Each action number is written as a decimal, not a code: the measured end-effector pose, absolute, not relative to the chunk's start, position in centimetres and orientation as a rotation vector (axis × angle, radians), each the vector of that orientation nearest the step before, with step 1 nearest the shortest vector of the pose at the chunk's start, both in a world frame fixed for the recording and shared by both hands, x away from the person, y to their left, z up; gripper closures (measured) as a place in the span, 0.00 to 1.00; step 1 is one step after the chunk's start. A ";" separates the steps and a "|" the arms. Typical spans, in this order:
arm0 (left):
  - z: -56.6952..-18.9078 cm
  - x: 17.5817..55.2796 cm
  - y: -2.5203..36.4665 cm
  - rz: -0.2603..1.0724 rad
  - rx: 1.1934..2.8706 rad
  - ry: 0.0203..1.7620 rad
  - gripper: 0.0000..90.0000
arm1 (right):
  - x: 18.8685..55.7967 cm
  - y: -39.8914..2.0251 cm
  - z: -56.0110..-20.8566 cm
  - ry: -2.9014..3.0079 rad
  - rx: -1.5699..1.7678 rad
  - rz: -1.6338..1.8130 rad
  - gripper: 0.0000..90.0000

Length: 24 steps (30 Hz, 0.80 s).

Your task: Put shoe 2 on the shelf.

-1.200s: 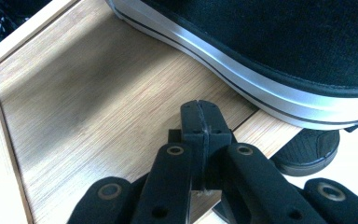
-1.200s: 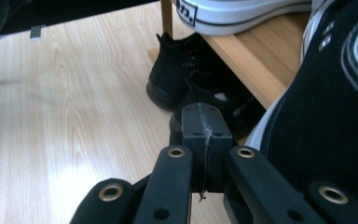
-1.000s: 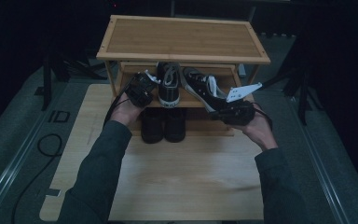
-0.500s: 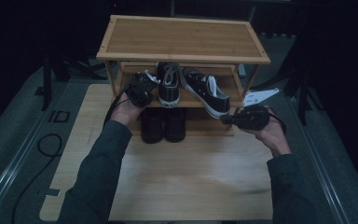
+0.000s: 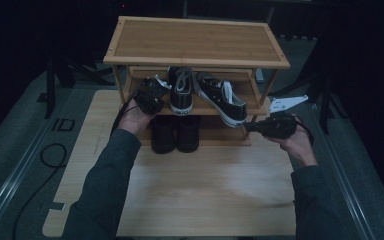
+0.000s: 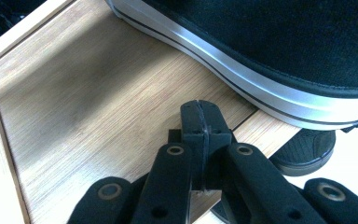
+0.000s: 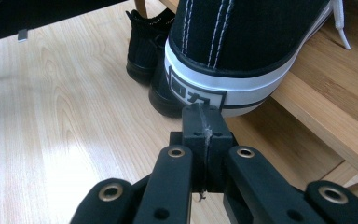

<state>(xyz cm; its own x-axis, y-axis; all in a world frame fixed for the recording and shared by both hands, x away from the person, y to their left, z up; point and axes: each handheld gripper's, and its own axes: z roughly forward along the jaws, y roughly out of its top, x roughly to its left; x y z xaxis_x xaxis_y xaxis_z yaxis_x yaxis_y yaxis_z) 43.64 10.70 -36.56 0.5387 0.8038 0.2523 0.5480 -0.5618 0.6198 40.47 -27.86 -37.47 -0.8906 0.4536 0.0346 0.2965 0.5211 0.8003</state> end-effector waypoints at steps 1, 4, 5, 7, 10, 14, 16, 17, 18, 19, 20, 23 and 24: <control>-36.6 43.7 10.7 0.722 2.305 1.095 1.00 | 40.5 -27.8 -37.5 2.579 0.644 1.309 1.00; -36.5 43.7 10.7 0.719 2.308 1.094 1.00 | 40.5 -27.6 -37.5 2.578 0.639 1.310 1.00; -36.5 43.7 10.7 0.720 2.309 1.094 1.00 | 40.5 -27.6 -37.4 2.573 0.640 1.318 1.00; -36.5 43.7 10.7 0.718 2.309 1.094 1.00 | 40.5 -27.3 -37.4 2.561 0.636 1.338 1.00; -36.5 43.7 10.7 0.715 2.312 1.090 1.00 | 40.6 -26.9 -37.5 2.561 0.632 1.337 1.00; -36.5 43.7 10.7 0.716 2.313 1.089 1.00 | 40.7 -26.2 -37.7 2.557 0.626 1.359 1.00; -36.5 43.7 10.7 0.715 2.312 1.088 1.00 | 40.7 -25.7 -37.8 2.561 0.612 1.371 1.00; -36.5 43.7 10.7 0.716 2.313 1.089 1.00 | 40.7 -25.4 -37.9 2.564 0.601 1.376 1.00; -36.5 43.7 10.7 0.717 2.313 1.089 1.00 | 40.6 -25.1 -37.9 2.570 0.594 1.378 1.00; -36.5 43.7 10.7 0.716 2.312 1.089 1.00 | 40.7 -24.8 -37.9 2.572 0.584 1.383 1.00; -36.5 43.7 10.7 0.716 2.312 1.089 1.00 | 40.7 -24.5 -37.9 2.576 0.577 1.388 1.00; -36.5 43.7 10.7 0.716 2.314 1.088 1.00 | 40.7 -23.3 -37.9 2.587 0.549 1.391 1.00; -36.5 43.7 10.7 0.716 2.313 1.089 1.00 | 40.7 -23.0 -37.9 2.583 0.542 1.395 1.00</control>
